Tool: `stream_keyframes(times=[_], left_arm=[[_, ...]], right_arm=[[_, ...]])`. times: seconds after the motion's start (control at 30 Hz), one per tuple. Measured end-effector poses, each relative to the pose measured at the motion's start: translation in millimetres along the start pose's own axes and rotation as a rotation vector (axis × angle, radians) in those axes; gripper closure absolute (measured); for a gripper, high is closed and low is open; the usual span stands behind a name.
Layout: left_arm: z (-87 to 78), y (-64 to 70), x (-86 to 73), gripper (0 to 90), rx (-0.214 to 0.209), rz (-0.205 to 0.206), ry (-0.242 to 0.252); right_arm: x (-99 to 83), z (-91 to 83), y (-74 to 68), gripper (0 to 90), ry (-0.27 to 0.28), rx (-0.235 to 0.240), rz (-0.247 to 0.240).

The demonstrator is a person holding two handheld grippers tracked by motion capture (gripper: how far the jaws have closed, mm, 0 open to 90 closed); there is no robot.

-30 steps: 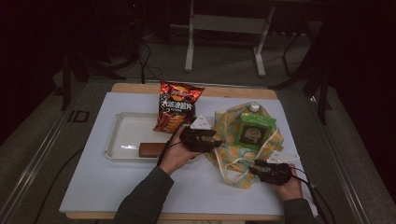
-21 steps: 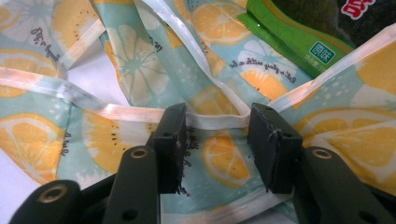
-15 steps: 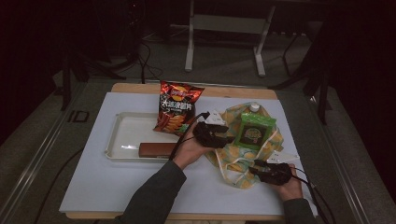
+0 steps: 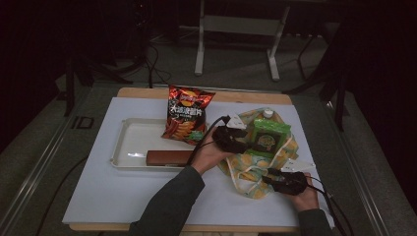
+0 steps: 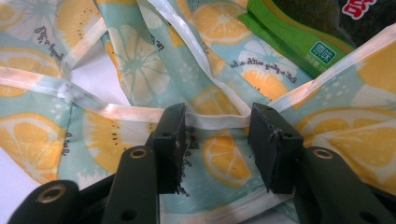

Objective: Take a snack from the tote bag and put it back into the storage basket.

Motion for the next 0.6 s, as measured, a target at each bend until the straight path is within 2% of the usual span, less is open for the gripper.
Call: stream_keyframes(times=[0.37,0.6], left_arm=[[19.9,-12.9,1.3,46.3,0.037,-0.027,-0.028],[28.8,-16.2,9.6,43.6,0.031,-0.026,-0.017]], right_arm=[[-0.1,0.0,-0.3,56.4,0.0,0.0,0.001],[-0.1,0.1,-0.4,56.3,0.0,0.002,0.001]])
Point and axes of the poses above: each handheld gripper's, and its own axes: z roughly forward along the jaws, x roughly out of its top, y roughly to its right, the point moved 10 cm from there along z, roughly forward along the jaws, and after that the axes turned 10 degrees about x, right-handed, at the moved point
